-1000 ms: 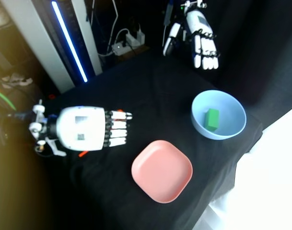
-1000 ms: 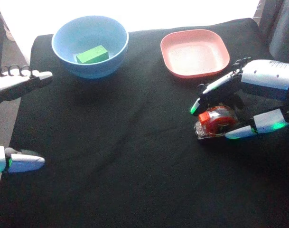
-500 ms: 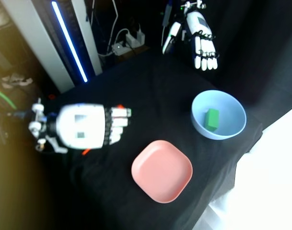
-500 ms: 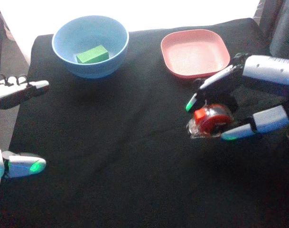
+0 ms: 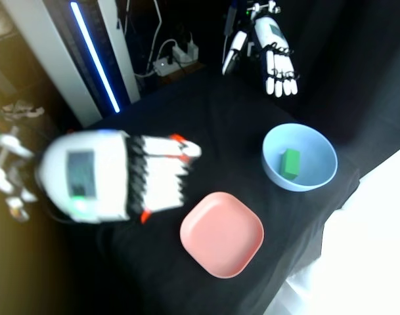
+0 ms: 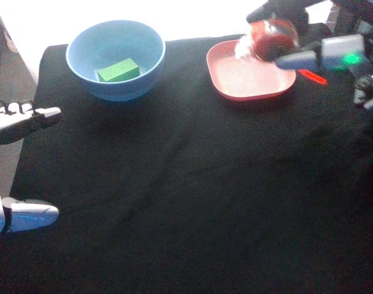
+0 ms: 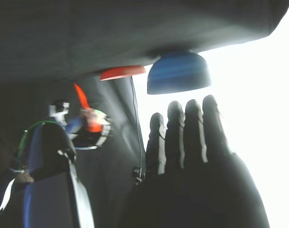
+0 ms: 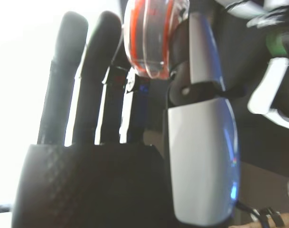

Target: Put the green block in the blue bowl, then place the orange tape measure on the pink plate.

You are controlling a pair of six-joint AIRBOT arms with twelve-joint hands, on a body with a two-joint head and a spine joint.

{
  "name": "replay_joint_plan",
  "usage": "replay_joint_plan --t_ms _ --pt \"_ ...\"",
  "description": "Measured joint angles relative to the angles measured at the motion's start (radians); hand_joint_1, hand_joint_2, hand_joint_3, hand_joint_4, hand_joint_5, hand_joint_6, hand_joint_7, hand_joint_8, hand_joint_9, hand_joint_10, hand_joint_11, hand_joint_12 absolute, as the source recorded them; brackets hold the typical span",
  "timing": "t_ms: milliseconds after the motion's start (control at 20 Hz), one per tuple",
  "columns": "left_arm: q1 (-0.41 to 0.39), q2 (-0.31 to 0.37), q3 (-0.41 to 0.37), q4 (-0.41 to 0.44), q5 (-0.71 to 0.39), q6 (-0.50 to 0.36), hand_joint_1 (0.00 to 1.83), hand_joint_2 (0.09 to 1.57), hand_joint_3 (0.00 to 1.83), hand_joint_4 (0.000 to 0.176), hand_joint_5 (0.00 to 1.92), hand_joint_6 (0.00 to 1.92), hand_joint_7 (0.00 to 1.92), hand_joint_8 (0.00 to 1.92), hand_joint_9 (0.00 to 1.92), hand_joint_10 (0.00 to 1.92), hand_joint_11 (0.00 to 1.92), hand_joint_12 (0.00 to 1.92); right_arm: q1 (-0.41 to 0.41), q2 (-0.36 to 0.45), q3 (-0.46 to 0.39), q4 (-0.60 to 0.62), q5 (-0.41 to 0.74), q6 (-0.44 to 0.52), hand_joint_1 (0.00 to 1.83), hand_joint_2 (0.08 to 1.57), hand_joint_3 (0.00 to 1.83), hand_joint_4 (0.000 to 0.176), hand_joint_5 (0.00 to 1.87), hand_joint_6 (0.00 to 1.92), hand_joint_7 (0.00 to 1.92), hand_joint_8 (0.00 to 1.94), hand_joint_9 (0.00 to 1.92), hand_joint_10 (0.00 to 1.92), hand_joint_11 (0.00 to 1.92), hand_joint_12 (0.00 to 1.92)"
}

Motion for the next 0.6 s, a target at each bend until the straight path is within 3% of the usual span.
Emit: replay_joint_plan --t_ms 50,100,150,200,250,300,350,400,450,500,550,600 --pt "0.0 -0.001 0.0 -0.001 0.0 0.0 0.69 0.91 0.01 0.062 0.21 0.0 0.18 0.0 0.08 0.01 0.03 0.04 0.015 -0.023 0.025 -0.005 -0.039 -0.008 1.49 1.03 0.0 0.0 1.05 0.85 1.25 0.34 1.2 0.77 0.85 1.32" --pt "0.0 -0.001 0.0 0.001 0.0 -0.002 0.68 0.91 0.01 0.072 0.21 0.0 0.18 0.0 0.08 0.01 0.03 0.04 0.03 -0.063 0.075 -0.024 -0.1 -0.012 1.42 0.99 0.0 0.0 1.13 0.64 1.34 0.36 1.23 0.72 0.79 1.06" --pt "0.0 -0.002 0.0 0.0 0.001 -0.003 0.69 0.9 0.01 0.067 0.21 0.0 0.19 0.0 0.1 0.01 0.06 0.06 0.041 -0.09 0.11 -0.05 -0.158 -0.013 1.41 1.0 0.0 0.0 1.14 0.58 1.36 0.31 1.17 0.85 0.84 1.12" --pt "0.0 -0.004 0.0 -0.001 0.001 -0.003 0.69 0.9 0.01 0.067 0.21 0.0 0.19 0.0 0.1 0.01 0.06 0.06 0.05 -0.114 0.141 -0.072 -0.212 -0.014 1.41 1.0 0.0 0.0 1.14 0.58 1.36 0.31 1.17 0.85 0.84 1.12" --pt "0.0 -0.006 0.0 0.0 0.002 -0.003 0.69 0.9 0.0 0.075 0.21 0.0 0.18 0.0 0.1 0.01 0.05 0.06 0.056 -0.138 0.174 -0.092 -0.271 -0.014 1.41 1.0 0.0 0.0 1.18 0.47 1.36 0.38 1.15 0.85 0.79 1.05" --pt "0.001 -0.008 0.0 0.001 0.001 -0.004 0.69 0.89 0.0 0.076 0.2 0.0 0.17 0.0 0.08 0.0 0.04 0.06 0.062 -0.154 0.197 -0.126 -0.319 -0.014 1.42 0.99 0.0 0.0 1.26 0.33 1.36 0.34 1.18 0.85 0.86 0.97" --pt "0.002 -0.008 0.0 0.003 0.002 -0.004 0.69 0.89 0.0 0.076 0.2 0.0 0.17 0.0 0.08 0.0 0.04 0.06 0.063 -0.166 0.212 -0.142 -0.351 -0.014 1.42 0.99 0.0 0.0 1.26 0.33 1.36 0.34 1.18 0.85 0.86 0.97" --pt "0.002 -0.01 0.002 0.002 0.002 -0.005 0.72 0.89 0.0 0.086 0.19 0.0 0.17 0.0 0.08 0.0 0.03 0.07 0.063 -0.186 0.233 -0.169 -0.396 -0.014 1.42 0.98 0.0 0.0 1.24 0.45 1.4 0.15 1.21 0.81 0.92 0.96" --pt "0.002 -0.011 0.002 0.001 0.001 -0.005 0.72 0.89 0.0 0.086 0.19 0.0 0.17 0.0 0.08 0.0 0.03 0.07 0.063 -0.191 0.238 -0.174 -0.406 -0.014 1.42 0.98 0.0 0.0 1.24 0.45 1.4 0.15 1.21 0.81 0.92 0.96" --pt "0.002 -0.011 0.002 0.002 0.002 -0.007 0.7 0.88 0.0 0.098 0.21 0.01 0.18 0.0 0.09 0.0 0.04 0.07 0.063 -0.206 0.253 -0.179 -0.414 -0.006 1.41 1.0 0.0 0.0 1.33 0.13 1.3 0.36 1.15 0.94 0.89 1.02" --pt "0.002 -0.011 0.002 0.004 0.001 -0.007 0.7 0.88 0.0 0.098 0.21 0.01 0.18 0.0 0.09 0.0 0.04 0.07 0.072 -0.215 0.262 -0.192 -0.424 -0.008 1.41 1.0 0.0 0.0 1.33 0.13 1.3 0.36 1.15 0.94 0.89 1.02" --pt "0.002 -0.012 0.003 0.007 0.001 -0.01 0.71 0.89 0.0 0.087 0.24 0.0 0.2 0.0 0.12 0.0 0.0 0.28 0.074 -0.223 0.266 -0.193 -0.431 -0.01 1.11 0.92 0.0 0.0 0.67 0.0 0.76 0.14 0.7 0.73 0.52 1.37"
